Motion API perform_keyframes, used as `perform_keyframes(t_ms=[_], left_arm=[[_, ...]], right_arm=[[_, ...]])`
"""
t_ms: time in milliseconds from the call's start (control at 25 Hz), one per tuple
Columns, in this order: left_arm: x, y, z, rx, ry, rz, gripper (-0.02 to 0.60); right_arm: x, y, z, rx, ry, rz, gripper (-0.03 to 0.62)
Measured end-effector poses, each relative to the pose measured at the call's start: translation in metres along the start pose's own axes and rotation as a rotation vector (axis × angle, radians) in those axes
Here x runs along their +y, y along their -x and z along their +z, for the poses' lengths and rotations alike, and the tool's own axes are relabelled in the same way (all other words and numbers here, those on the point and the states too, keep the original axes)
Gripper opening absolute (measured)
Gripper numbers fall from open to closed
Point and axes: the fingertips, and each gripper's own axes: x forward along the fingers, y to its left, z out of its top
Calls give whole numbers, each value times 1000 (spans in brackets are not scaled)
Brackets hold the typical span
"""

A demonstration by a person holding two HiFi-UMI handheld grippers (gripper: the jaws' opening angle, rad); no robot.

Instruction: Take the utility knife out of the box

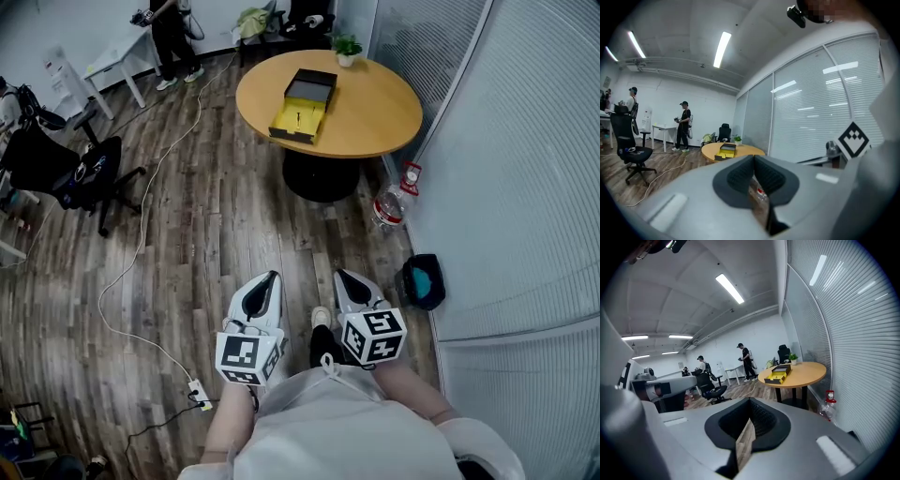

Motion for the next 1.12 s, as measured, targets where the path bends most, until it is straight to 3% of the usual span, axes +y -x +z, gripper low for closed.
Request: perform_keyframes(t_ms=[440, 840, 1120], left_arm=[[40, -182, 37, 5, -3, 44, 6], [66, -274, 27, 47, 9, 67, 8], [89, -330, 24, 57, 15, 19, 6]], right_arm=[[-111, -135, 91, 18, 15, 42, 0], [-169, -204, 100, 68, -25, 42, 0], [-193, -247, 111, 80, -34, 11, 0]])
